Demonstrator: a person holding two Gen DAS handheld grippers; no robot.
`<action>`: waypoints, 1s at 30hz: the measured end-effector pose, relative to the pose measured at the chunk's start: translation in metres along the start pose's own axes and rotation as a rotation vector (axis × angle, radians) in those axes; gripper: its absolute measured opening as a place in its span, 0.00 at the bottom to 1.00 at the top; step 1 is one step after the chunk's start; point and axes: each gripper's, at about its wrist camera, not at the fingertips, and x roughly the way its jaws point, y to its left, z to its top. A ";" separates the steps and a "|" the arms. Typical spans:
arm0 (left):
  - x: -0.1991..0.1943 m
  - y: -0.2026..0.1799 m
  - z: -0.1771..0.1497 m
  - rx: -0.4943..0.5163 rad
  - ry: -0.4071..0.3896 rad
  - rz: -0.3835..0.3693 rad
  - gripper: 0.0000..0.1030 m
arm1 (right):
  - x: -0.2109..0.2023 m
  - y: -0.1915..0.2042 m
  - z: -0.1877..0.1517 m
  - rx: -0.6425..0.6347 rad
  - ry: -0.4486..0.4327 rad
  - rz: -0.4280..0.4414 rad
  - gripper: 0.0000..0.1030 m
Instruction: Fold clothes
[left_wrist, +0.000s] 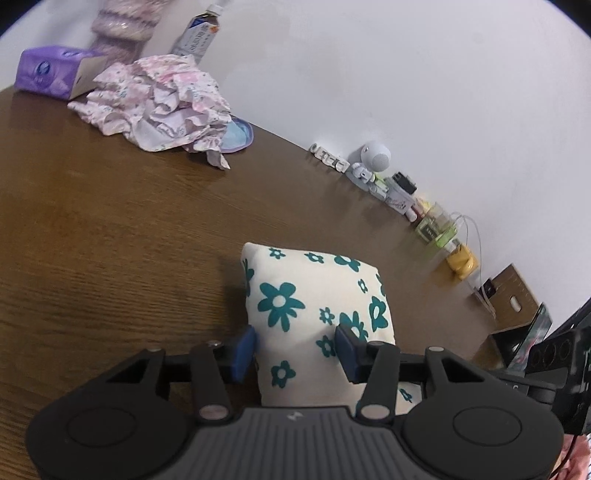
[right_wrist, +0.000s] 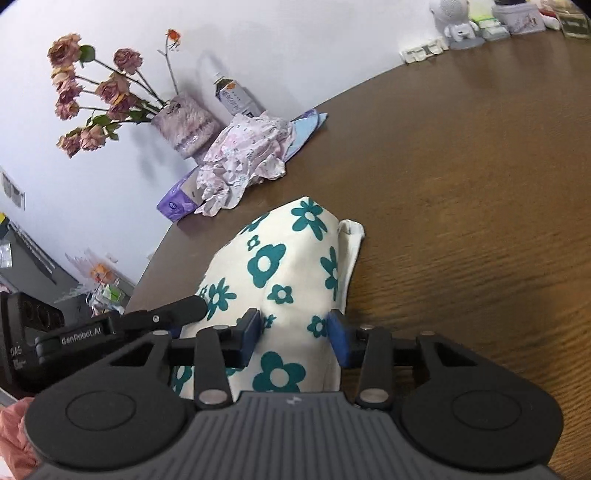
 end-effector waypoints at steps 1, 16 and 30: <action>0.001 -0.002 -0.001 0.013 0.001 0.009 0.45 | 0.001 -0.001 -0.001 0.005 0.000 0.000 0.37; -0.019 -0.007 -0.009 0.021 0.022 0.001 0.44 | -0.021 -0.005 -0.018 0.007 -0.053 0.051 0.42; -0.003 -0.016 0.016 0.068 -0.005 0.032 0.44 | -0.020 -0.004 -0.006 0.011 -0.097 0.041 0.47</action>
